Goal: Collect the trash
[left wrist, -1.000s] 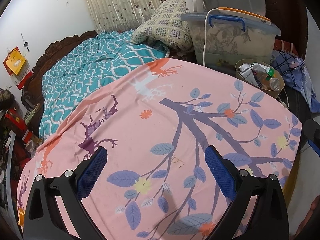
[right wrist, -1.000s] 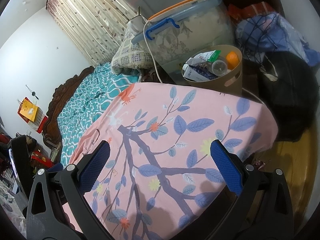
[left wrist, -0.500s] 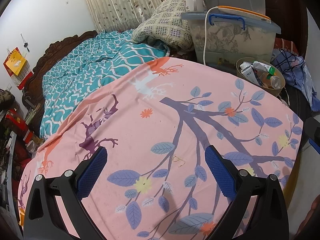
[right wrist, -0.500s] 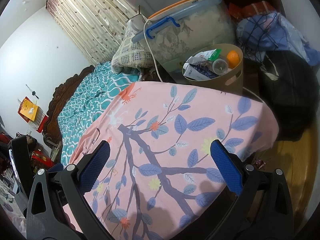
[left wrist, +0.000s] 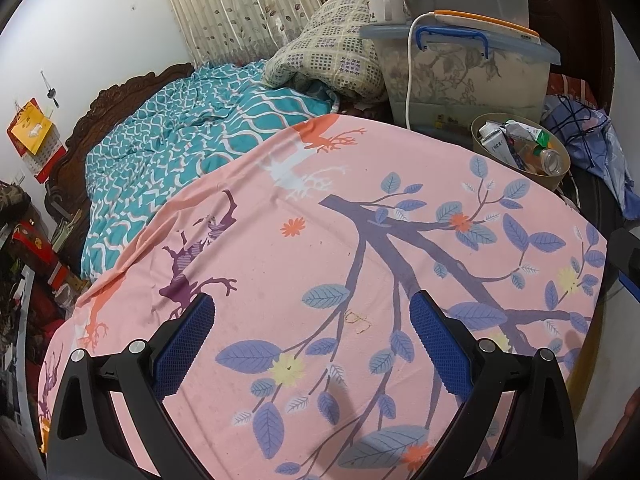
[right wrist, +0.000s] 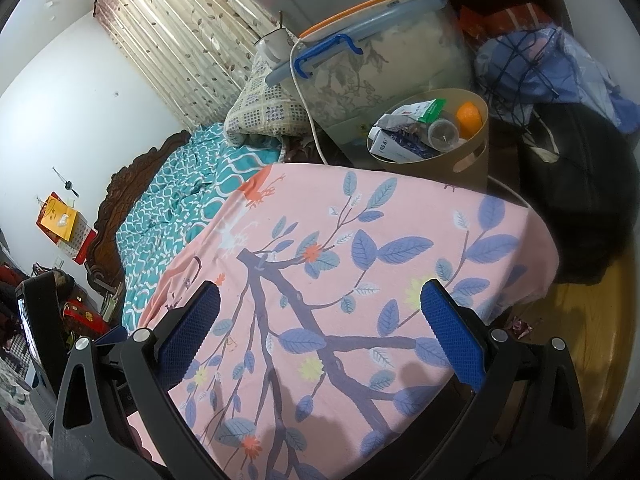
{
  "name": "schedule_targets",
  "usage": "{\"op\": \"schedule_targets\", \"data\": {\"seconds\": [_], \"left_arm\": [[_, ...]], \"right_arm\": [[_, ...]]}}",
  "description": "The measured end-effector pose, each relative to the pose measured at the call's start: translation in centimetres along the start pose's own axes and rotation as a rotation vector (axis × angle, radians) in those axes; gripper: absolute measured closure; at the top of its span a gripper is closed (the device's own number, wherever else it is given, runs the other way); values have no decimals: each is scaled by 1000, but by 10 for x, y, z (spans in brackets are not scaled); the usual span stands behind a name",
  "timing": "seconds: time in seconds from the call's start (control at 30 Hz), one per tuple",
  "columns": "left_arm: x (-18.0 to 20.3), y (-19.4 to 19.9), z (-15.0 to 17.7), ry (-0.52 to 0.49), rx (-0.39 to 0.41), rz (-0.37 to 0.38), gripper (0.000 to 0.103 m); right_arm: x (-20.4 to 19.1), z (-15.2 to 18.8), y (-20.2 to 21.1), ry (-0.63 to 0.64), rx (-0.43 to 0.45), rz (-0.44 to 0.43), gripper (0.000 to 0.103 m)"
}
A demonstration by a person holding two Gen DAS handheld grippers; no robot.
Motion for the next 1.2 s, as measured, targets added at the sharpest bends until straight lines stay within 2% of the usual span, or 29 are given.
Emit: {"op": "schedule_targets", "data": {"seconds": [1.2], "left_arm": [[-2,-3,1,-4,-4,-12,9]], "right_arm": [[-1,0,-2,2,-2,-2,4]]}}
Point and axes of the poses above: each gripper's, at about its wrist camera, not at the fingertips, and y roughly against the way its jaws point, x to its right, z to its underside, the point moved 4 cm from there along -y, roughly the way its jaws point, and after that the axes turned 15 degrees about -x, right-handed, at the moved point
